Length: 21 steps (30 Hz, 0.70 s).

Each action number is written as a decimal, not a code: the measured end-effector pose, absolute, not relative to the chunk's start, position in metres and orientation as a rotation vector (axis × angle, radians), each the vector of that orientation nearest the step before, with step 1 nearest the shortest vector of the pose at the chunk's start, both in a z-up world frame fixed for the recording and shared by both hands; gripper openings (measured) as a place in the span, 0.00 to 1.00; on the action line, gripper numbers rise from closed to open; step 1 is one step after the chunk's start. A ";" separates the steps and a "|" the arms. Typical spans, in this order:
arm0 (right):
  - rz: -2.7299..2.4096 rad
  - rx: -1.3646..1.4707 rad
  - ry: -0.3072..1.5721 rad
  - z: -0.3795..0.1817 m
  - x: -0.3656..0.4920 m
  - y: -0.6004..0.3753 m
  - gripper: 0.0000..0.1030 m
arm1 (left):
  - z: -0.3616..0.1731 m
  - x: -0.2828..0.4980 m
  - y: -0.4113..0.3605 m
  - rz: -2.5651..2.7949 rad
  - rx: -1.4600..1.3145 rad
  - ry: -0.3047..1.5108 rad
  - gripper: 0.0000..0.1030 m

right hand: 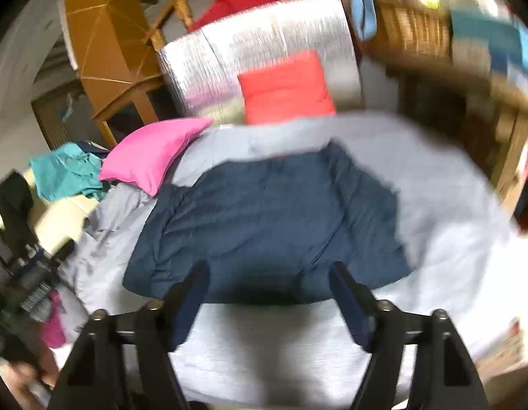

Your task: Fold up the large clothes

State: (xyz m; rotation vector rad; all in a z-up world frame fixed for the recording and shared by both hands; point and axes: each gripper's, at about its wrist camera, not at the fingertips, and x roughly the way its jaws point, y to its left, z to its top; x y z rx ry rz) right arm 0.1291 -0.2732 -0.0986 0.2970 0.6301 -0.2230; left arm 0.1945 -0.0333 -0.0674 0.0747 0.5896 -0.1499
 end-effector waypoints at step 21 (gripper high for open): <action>-0.261 0.123 0.452 -0.004 0.015 -0.208 0.93 | 0.037 0.096 -0.009 -0.124 0.076 0.404 0.96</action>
